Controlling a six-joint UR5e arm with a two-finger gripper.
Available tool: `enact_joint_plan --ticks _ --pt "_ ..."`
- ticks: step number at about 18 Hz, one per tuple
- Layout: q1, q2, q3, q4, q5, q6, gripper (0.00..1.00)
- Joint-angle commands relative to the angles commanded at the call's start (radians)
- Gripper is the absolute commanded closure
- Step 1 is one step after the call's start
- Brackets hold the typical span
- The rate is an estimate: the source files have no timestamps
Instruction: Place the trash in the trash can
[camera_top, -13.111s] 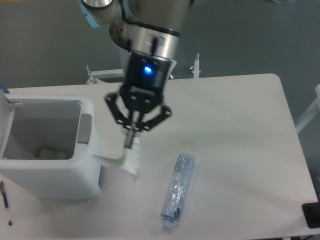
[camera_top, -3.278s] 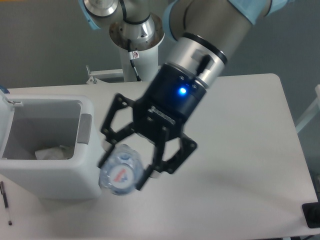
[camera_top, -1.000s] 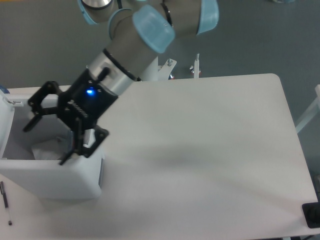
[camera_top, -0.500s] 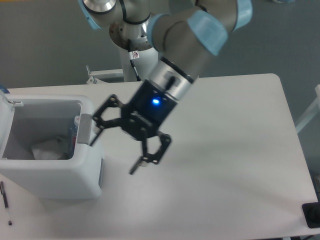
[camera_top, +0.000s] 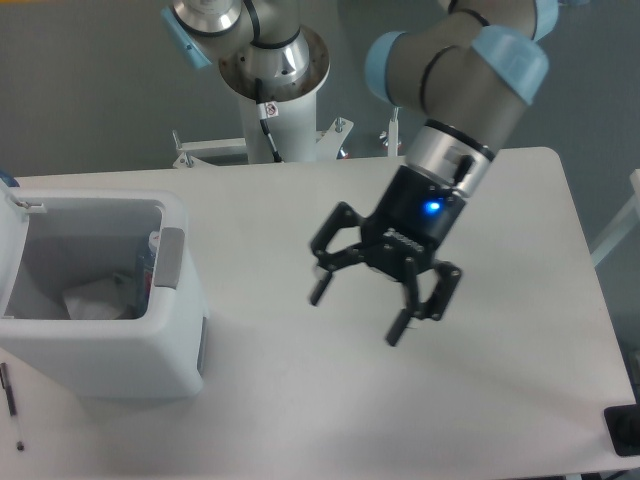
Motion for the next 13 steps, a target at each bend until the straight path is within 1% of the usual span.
enact_joint_plan --ticks 3,5,7,8,10,12,13 --pt "-0.002 -0.005 -0.006 -0.017 0.181 0.107 0.0" --pt "0.0 -0.006 -0.011 -0.055 0.266 0.216 0.0" --pt "0.005 -0.005 -0.021 -0.104 0.307 0.331 0.0" --pt "0.018 -0.003 -0.021 -0.132 0.321 0.383 0.0" --pt "0.046 -0.003 -0.017 -0.201 0.349 0.501 0.0" --pt "0.06 -0.008 -0.008 -0.261 0.413 0.609 0.0" --pt "0.06 -0.011 -0.002 -0.288 0.456 0.635 0.0"
